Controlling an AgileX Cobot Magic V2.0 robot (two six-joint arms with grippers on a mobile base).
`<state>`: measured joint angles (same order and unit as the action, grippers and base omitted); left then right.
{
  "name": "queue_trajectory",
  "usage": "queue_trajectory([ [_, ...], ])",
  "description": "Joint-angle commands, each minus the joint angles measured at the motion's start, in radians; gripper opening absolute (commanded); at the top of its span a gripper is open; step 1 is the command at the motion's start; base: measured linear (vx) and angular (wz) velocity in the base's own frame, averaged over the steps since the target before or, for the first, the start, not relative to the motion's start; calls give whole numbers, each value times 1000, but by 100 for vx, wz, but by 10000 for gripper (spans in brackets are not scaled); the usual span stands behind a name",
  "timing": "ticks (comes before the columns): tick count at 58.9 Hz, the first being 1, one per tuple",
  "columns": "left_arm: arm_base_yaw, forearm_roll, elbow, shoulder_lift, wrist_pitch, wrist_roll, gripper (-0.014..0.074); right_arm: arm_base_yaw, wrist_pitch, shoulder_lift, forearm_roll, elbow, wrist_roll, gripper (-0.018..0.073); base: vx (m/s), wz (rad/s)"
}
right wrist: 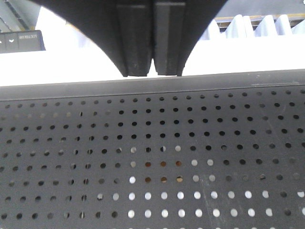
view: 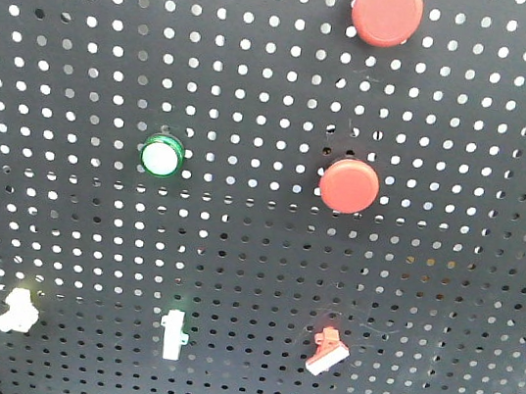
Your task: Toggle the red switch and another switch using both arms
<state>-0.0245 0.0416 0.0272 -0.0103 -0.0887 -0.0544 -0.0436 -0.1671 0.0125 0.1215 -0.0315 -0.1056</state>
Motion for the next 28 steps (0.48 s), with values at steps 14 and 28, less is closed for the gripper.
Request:
queue_trajectory([
  [14, 0, -10, 18, -9, 79, 11, 2, -7, 77, 9, 2, -5, 10, -6, 0, 0],
  [28, 0, -10, 18, -9, 79, 11, 2, -7, 77, 9, 3, -5, 10, -6, 0, 0],
])
